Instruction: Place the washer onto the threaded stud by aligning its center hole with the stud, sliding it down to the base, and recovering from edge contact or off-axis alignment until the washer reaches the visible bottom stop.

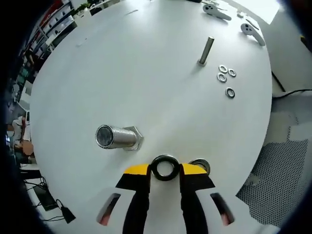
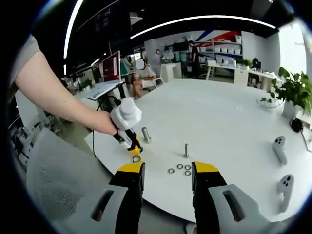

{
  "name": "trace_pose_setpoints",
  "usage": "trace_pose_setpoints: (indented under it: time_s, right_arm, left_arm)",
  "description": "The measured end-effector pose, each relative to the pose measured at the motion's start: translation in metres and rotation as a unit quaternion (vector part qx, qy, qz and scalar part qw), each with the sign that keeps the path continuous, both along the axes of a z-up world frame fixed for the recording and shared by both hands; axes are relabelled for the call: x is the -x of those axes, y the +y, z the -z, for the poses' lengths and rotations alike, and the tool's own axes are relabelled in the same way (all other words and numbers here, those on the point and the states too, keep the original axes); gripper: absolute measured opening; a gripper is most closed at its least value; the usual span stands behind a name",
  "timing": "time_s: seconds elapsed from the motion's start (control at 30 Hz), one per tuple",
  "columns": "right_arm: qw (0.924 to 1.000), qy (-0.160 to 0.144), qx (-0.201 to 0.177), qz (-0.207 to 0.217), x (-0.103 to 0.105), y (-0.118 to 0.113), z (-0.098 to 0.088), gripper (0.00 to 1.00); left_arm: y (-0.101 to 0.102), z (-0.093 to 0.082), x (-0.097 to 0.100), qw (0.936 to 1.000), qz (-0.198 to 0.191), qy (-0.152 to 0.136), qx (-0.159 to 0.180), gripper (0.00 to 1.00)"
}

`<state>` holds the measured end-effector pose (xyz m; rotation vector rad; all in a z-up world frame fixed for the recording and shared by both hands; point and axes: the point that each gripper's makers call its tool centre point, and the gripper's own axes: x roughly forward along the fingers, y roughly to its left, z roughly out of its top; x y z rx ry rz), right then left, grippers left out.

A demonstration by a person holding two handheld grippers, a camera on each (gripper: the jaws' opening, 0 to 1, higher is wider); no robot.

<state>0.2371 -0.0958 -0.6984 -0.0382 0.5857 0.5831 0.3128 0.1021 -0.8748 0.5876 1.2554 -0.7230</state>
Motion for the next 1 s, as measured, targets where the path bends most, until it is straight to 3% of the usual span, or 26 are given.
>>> trace_pose_setpoints:
  time_s: [0.47, 0.63, 1.0]
  right_arm:
    - [1.0000, 0.001, -0.003, 0.000, 0.000, 0.000, 0.000, 0.40]
    - [1.0000, 0.002, -0.004, 0.001, 0.000, 0.000, 0.000, 0.40]
    - [1.0000, 0.003, -0.002, -0.002, 0.001, 0.001, 0.001, 0.40]
  left_arm:
    - [0.018, 0.001, 0.007, 0.9995, 0.015, 0.019, -0.018, 0.21]
    - [0.018, 0.000, 0.010, 0.9990, 0.031, 0.020, -0.023, 0.22]
    - [0.018, 0.001, 0.009, 0.9990, 0.024, 0.026, -0.029, 0.23]
